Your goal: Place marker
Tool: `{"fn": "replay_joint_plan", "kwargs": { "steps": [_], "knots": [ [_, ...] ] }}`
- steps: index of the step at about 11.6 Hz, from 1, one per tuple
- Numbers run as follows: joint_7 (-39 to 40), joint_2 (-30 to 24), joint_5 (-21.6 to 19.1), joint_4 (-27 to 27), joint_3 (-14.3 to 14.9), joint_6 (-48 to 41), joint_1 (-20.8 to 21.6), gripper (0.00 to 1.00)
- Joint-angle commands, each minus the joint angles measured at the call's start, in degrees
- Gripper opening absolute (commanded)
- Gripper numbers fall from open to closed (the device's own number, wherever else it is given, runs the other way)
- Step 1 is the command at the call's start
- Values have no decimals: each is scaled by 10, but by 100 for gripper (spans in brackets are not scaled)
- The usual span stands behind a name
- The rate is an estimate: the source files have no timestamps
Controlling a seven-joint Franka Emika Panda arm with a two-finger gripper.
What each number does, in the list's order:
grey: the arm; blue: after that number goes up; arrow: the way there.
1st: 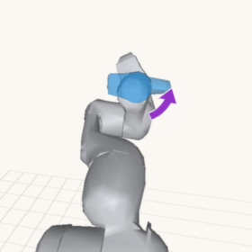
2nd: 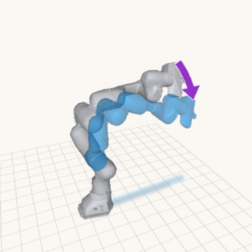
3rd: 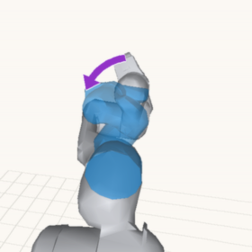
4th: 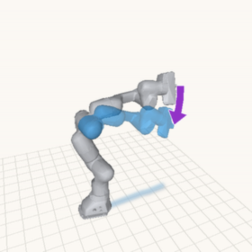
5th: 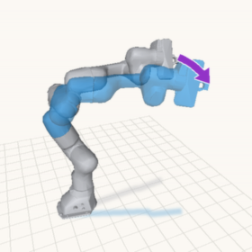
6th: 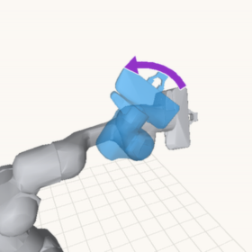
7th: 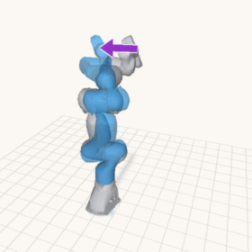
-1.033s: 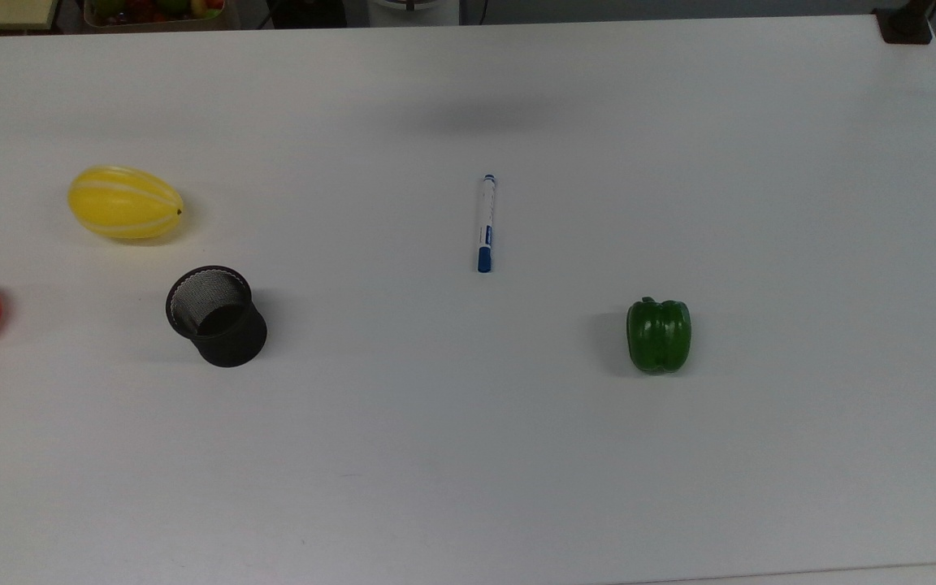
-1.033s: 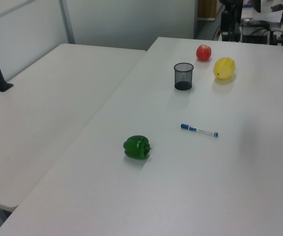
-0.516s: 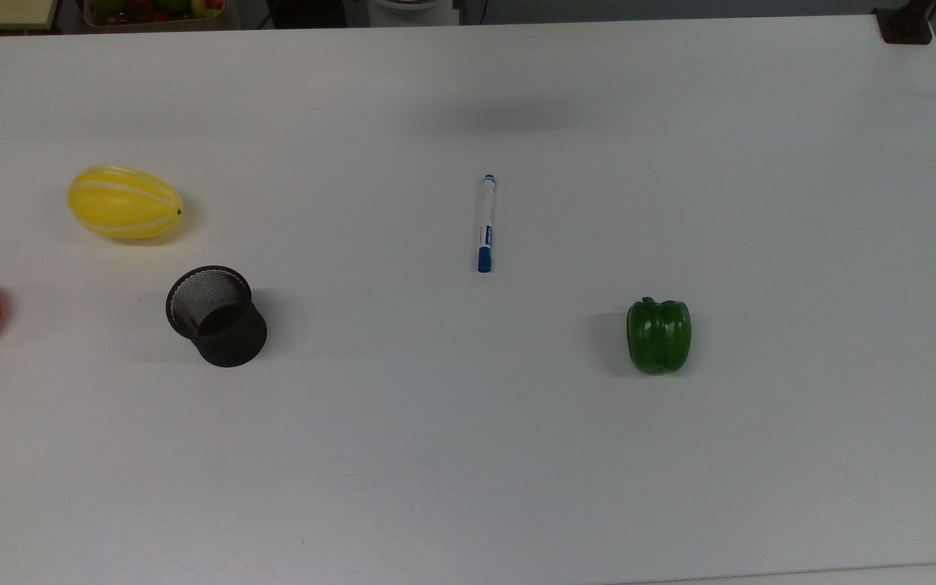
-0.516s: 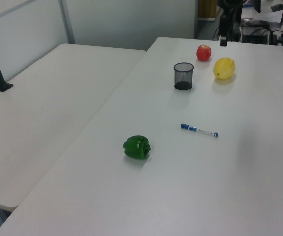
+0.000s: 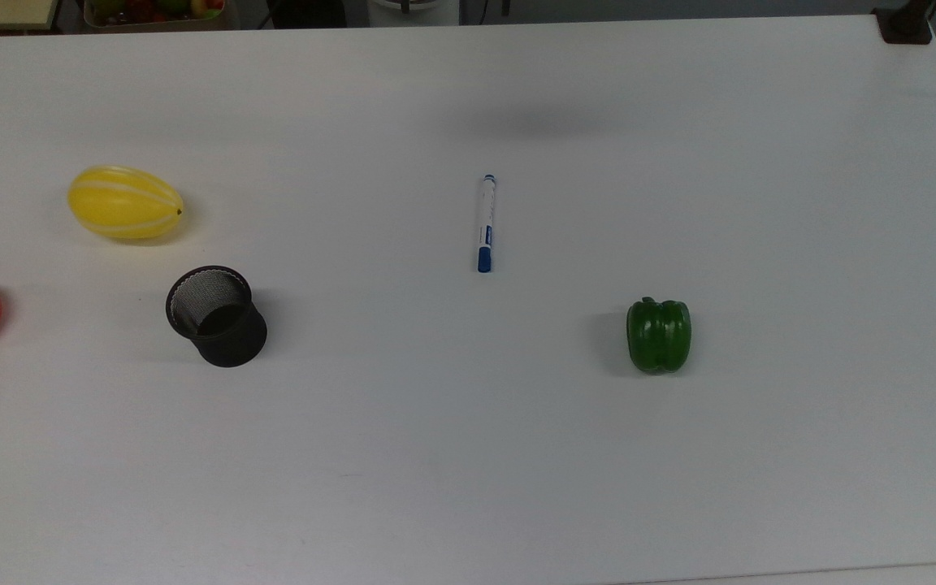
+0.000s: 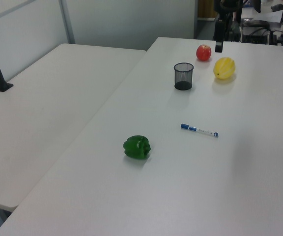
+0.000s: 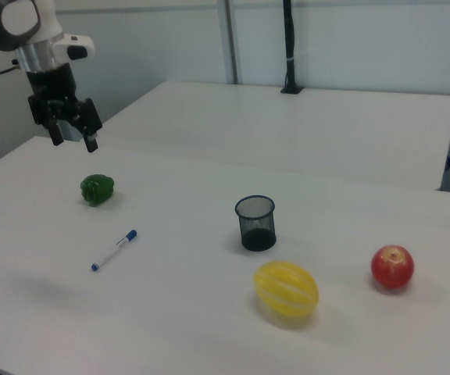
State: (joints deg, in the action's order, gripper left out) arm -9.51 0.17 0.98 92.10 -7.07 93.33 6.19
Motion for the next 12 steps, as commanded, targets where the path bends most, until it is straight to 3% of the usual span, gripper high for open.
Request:
{"fn": "replay_joint_plan", "kwargs": {
  "steps": [1, 6, 12],
  "knots": [
    [-9, 11, -12, 53, 0, 66, -1, 100],
    [-9, 53, -5, 126, 0, 181, 1, 100],
    [-9, 142, 16, 138, 0, 257, 15, 100]
  ]
}}
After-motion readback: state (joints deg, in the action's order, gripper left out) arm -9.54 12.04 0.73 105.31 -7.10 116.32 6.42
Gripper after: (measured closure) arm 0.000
